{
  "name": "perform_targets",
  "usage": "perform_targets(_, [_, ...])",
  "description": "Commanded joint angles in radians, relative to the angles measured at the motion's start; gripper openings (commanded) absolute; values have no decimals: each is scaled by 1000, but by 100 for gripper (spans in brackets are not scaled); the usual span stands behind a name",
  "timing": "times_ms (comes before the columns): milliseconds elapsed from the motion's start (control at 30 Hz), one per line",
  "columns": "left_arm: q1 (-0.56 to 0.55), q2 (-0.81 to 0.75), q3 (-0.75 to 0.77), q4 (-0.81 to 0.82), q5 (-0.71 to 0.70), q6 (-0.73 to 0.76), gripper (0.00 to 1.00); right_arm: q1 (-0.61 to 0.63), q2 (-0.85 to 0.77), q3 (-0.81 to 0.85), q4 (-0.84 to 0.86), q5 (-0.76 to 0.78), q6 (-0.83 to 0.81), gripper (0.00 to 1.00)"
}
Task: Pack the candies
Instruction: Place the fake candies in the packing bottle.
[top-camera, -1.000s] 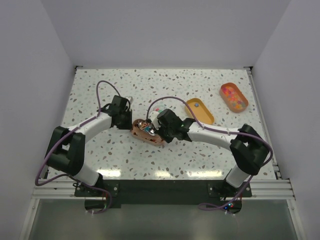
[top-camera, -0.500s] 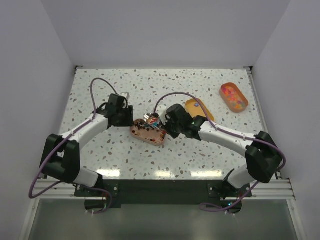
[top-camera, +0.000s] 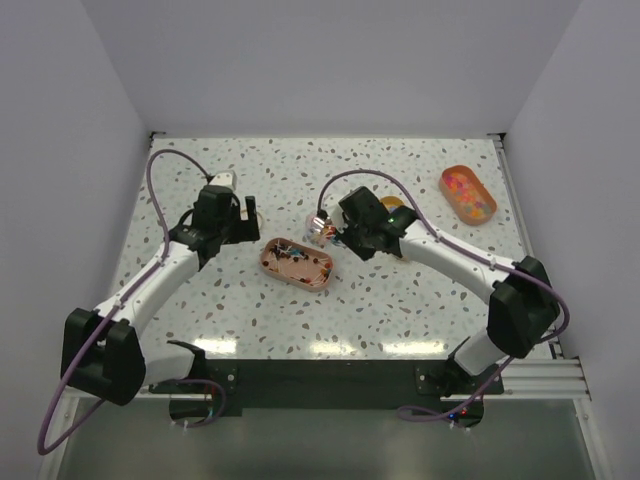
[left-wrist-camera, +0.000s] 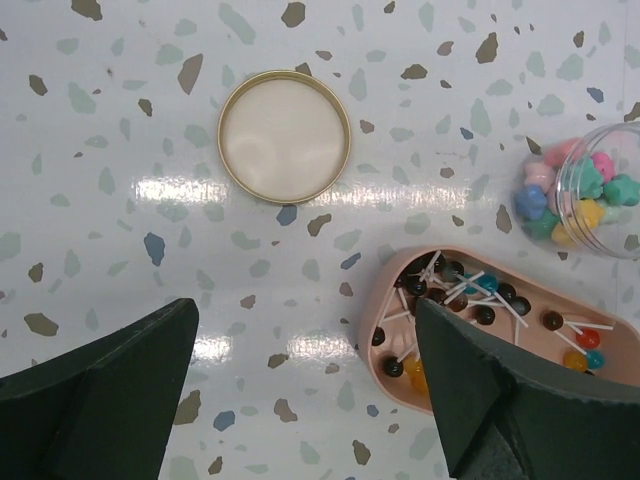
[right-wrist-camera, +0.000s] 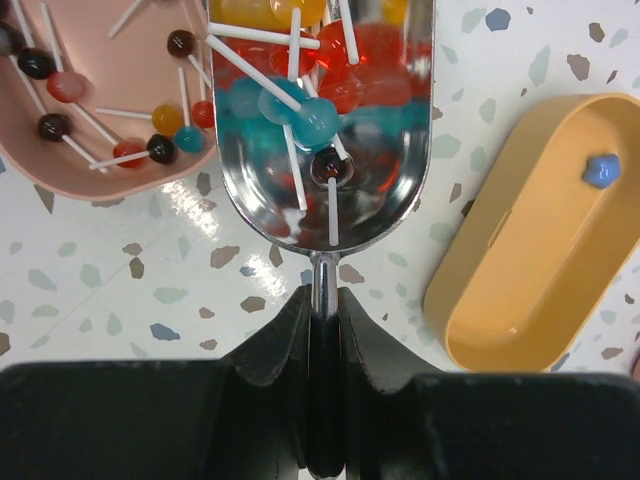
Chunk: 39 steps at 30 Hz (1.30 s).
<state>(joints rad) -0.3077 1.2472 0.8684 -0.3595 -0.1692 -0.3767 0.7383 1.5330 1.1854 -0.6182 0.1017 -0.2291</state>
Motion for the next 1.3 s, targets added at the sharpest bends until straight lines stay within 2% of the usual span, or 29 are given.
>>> perform_targets(0, [10, -17, 9, 16, -59, 10, 96, -1, 48, 85, -104, 81, -36, 0])
perform_targets(167, [13, -43, 6, 10, -104, 15, 100, 1, 104, 155, -178, 133, -35, 0])
perform_targets(467, [22, -71, 4, -2, -151, 16, 100, -1, 225, 302, -313, 191, -33, 0])
perform_targets(1267, [42, -88, 0, -2, -122, 15, 100, 87, 395, 583, -592, 375, -49, 0])
